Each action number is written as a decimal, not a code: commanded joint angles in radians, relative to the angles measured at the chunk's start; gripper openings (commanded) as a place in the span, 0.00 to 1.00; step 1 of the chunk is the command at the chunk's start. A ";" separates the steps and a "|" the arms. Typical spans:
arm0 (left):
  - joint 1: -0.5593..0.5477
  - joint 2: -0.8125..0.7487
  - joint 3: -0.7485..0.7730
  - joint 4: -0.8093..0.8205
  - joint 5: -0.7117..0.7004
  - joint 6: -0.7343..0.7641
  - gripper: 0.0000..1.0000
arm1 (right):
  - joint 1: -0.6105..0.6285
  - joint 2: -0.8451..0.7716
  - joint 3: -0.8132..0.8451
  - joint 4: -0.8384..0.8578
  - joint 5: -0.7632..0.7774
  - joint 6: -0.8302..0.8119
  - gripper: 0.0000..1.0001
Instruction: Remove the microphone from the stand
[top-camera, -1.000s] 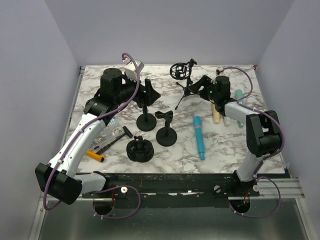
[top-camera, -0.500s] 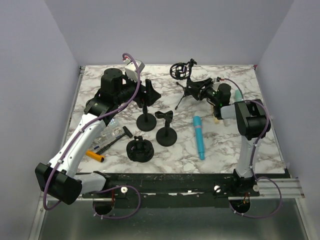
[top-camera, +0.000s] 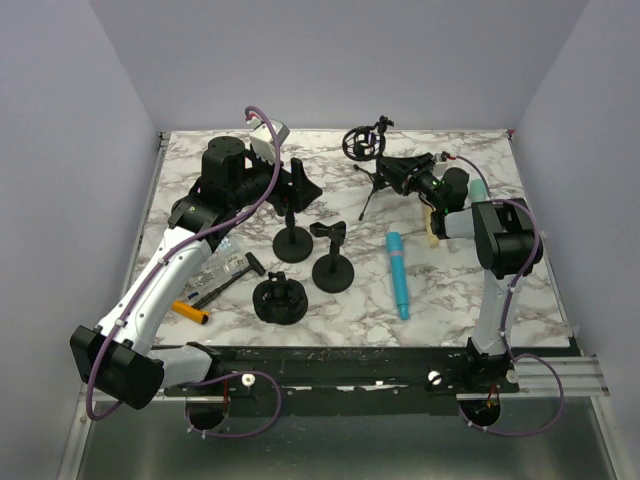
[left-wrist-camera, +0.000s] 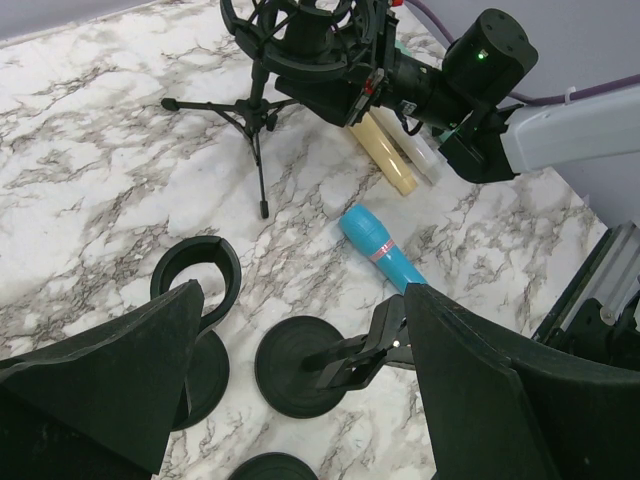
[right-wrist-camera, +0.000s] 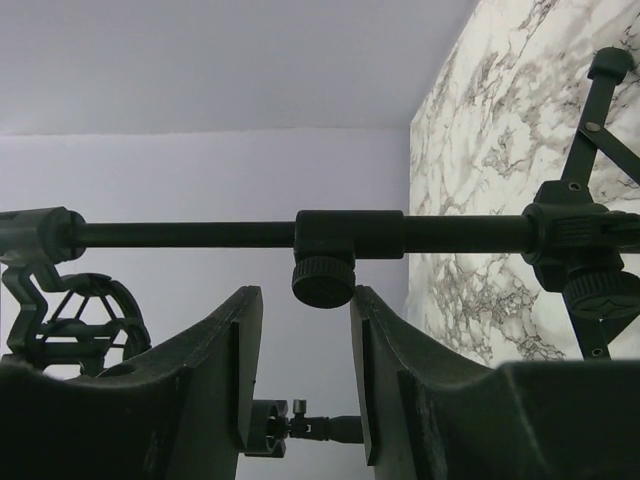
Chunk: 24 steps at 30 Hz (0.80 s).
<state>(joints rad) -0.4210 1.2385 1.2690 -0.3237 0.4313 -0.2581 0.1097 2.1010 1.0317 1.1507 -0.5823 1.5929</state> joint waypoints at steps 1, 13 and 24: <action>-0.005 -0.004 0.014 0.005 0.018 0.008 0.85 | -0.005 0.024 0.022 0.058 -0.016 0.015 0.45; -0.005 -0.002 0.015 0.002 0.018 0.010 0.85 | -0.017 0.063 0.022 0.072 -0.012 0.030 0.44; -0.005 -0.004 0.015 0.003 0.022 0.008 0.85 | -0.048 0.054 0.014 0.091 -0.030 0.035 0.44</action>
<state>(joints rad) -0.4210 1.2385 1.2690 -0.3237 0.4316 -0.2581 0.0681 2.1487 1.0454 1.2003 -0.5861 1.6226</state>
